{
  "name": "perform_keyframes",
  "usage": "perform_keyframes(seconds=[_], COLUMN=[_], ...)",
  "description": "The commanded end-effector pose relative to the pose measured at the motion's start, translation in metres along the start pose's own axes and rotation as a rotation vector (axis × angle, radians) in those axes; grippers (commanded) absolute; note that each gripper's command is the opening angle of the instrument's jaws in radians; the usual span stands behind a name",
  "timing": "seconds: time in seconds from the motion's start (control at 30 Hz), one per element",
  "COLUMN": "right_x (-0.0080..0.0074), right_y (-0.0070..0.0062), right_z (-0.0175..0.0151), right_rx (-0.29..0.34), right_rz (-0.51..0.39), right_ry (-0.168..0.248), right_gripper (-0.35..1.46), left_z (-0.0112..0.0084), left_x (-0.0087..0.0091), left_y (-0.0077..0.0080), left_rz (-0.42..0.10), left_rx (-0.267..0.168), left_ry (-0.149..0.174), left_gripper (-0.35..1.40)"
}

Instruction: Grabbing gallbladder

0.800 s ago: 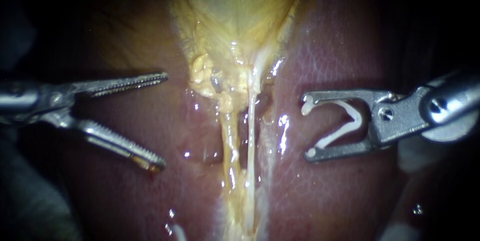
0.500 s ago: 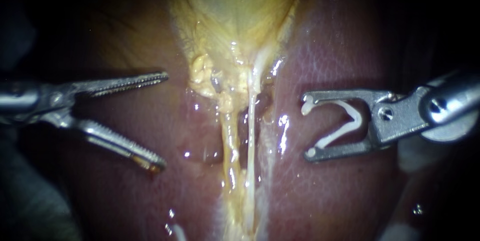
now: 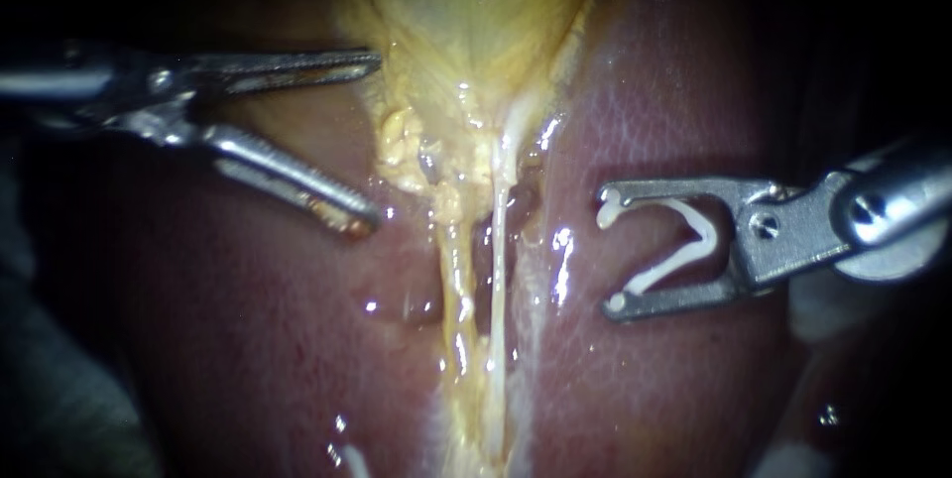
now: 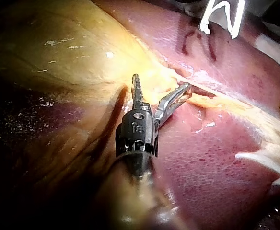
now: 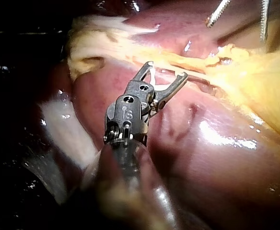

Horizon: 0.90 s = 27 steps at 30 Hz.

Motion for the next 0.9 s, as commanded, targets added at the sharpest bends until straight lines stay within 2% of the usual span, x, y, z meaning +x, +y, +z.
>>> perform_keyframes(seconds=[0.03, 0.2, 0.57, 0.9], right_x=[0.0000, 0.0000, -0.0001, -0.0002], right_y=[0.0000, 0.0000, 0.0000, 0.0000], right_z=[0.0000, 0.0000, -0.0001, -0.0002], right_rx=[0.000, 0.000, 0.001, 0.001], right_rz=[0.000, 0.000, -0.001, -0.001], right_ry=[0.000, 0.000, 0.000, 0.000], right_gripper=[0.50, 0.50, 0.50, 0.50], left_z=[0.0006, 0.0020, 0.0037, 0.0041], left_x=[-0.0001, -0.0010, -0.0037, -0.0043], left_y=[-0.0002, -0.0005, -0.0005, -0.0006], left_rz=[0.001, 0.006, 0.016, 0.014], left_rx=[0.003, 0.011, 0.014, 0.013], left_ry=[-0.001, 0.002, -0.041, -0.058], left_gripper=[0.64, 0.56, 0.49, 0.47])
